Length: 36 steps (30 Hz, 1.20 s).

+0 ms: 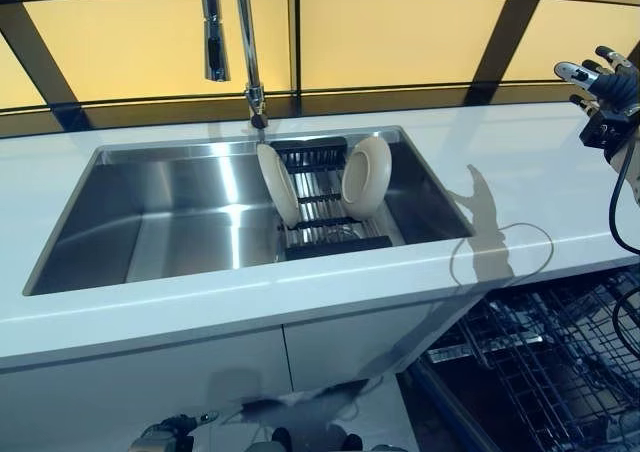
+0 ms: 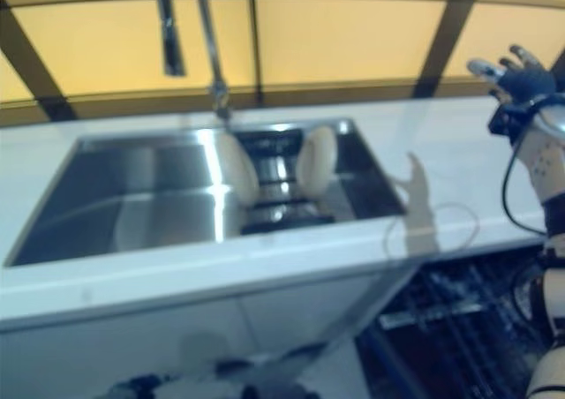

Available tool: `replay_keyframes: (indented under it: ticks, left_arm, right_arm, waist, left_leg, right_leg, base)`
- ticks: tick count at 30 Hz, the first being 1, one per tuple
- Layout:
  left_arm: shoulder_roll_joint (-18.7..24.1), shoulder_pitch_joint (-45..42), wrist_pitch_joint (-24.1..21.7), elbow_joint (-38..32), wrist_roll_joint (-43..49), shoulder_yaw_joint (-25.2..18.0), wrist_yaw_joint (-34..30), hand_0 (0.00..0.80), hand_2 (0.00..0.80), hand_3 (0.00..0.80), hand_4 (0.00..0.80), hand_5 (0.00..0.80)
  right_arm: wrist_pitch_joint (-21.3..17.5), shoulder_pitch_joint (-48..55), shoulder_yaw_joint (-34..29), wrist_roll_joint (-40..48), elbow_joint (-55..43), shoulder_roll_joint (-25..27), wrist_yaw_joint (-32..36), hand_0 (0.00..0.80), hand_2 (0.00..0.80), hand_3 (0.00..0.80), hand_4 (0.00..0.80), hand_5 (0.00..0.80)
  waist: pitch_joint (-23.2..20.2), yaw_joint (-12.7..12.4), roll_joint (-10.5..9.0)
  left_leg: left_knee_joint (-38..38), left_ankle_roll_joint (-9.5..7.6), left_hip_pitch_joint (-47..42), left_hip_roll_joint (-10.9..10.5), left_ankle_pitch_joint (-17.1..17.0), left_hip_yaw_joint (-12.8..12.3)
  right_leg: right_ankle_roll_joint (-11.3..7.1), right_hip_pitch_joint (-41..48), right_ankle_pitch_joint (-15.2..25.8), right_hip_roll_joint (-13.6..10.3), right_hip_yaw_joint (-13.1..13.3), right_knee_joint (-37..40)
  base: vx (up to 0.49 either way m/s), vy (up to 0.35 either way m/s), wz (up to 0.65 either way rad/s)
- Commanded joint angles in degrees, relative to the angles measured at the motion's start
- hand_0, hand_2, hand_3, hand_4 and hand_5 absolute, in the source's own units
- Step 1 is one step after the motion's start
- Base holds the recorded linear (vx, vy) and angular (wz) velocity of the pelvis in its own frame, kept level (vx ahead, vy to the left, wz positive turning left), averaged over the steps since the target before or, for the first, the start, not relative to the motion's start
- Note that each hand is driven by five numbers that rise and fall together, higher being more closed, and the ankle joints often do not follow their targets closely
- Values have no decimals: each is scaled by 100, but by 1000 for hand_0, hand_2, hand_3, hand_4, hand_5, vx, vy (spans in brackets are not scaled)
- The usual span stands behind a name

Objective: Take plates into dishwasher

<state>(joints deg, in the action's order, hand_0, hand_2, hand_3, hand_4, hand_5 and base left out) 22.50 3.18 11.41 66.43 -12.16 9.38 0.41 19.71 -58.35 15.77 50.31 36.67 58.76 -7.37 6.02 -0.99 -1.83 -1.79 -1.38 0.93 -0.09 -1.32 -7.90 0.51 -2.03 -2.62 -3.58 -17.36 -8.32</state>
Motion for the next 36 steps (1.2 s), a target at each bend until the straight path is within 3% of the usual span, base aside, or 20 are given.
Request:
replay_keyframes:
  ticks: [1, 2, 3, 5, 7, 10, 15, 20, 36]
  left_arm:
    - [373, 6, -65, -99, -82, 167, -11, 0, 0, 0, 0, 0]
    - [387, 24, -60, -128, -183, 140, 16, 0, 0, 0, 0, 0]
    - [399, 44, -46, -201, -296, 71, 47, 0, 0, 0, 0, 0]
    - [406, 74, -25, -245, -318, -22, 89, 0, 0, 0, 0, 0]
    - [358, 48, 9, -223, -722, -121, 349, 0, 0, 0, 0, 0]
    - [231, -117, -88, -224, -307, -218, 224, 0, 0, 0, 0, 0]
    - [121, -264, -179, -143, -310, -114, 225, 0, 0, 0, 0, 0]
    - [84, -365, -255, -86, -206, -81, 212, 0, 0, 0, 0, 0]
    - [126, -390, -311, -292, -194, 18, 118, 0, 0, 0, 0, 0]
  right_arm:
    - [20, -788, 183, -510, -248, 80, -177, 0, 0, 0, 0, 0]
    - [14, -758, 183, -775, -321, 86, -183, 0, 0, 0, 0, 0]
    - [-12, -765, 230, -1167, -370, 57, -230, 0, 0, 0, 0, 0]
    - [-177, -722, 176, -1082, -366, 34, -230, 0, 0, 0, 0, 0]
    - [54, -775, 268, -1383, -377, 49, -239, 0, 0, 0, 0, 0]
    - [180, -972, 513, -1322, -83, 150, -28, 0, 0, 0, 0, 0]
    - [401, -1284, 786, -1473, 5, 122, 170, 0, 0, 0, 0, 0]
    - [649, -1243, 898, -1325, -36, -27, 358, 0, 0, 0, 0, 0]
    - [1199, -760, 838, -416, -271, -750, 640, 0, 0, 0, 0, 0]
  waist:
    - [35, -288, -220]
    - [75, -297, -239]
    - [157, -307, -292]
    - [203, -374, -351]
    - [174, -426, -428]
    - [128, -587, -497]
    - [86, -685, -444]
    - [86, -730, -403]
    - [374, -784, -367]
  left_leg:
    - [-246, 140, -210, 189, 449, 166]
    - [-307, 189, -191, 269, 460, 159]
    - [-406, 266, -213, 361, 547, 96]
    - [-531, 306, -134, 582, 574, -24]
    - [-530, 468, -107, 766, 470, -9]
    - [-236, 611, -138, 895, 215, 23]
    - [253, 754, -212, 915, -88, 70]
    - [575, 812, -258, 870, -258, 116]
    - [659, 800, -115, 850, -315, 139]
  right_leg:
    - [-779, 18, 288, -705, 631, -348]
    - [-808, 27, 408, -828, 631, -138]
    - [-903, -147, 836, -1130, 573, 88]
    - [-974, -7, 653, -1074, 441, 357]
    - [-969, 171, 555, -907, 275, 540]
    - [-924, 421, 469, -811, 20, 710]
    - [-906, 617, 461, -805, -321, 905]
    - [-926, 688, 497, -811, -461, 1036]
    - [-948, 546, 543, -840, -442, 1069]
  base:
    - [59, -224, 28]
    - [30, -283, 16]
    - [-17, -308, 7]
    - [2, -304, -6]
    - [70, -272, -3]
    - [94, -139, 31]
    - [55, 8, 9]
    - [45, 45, 11]
    - [9, 9, 2]
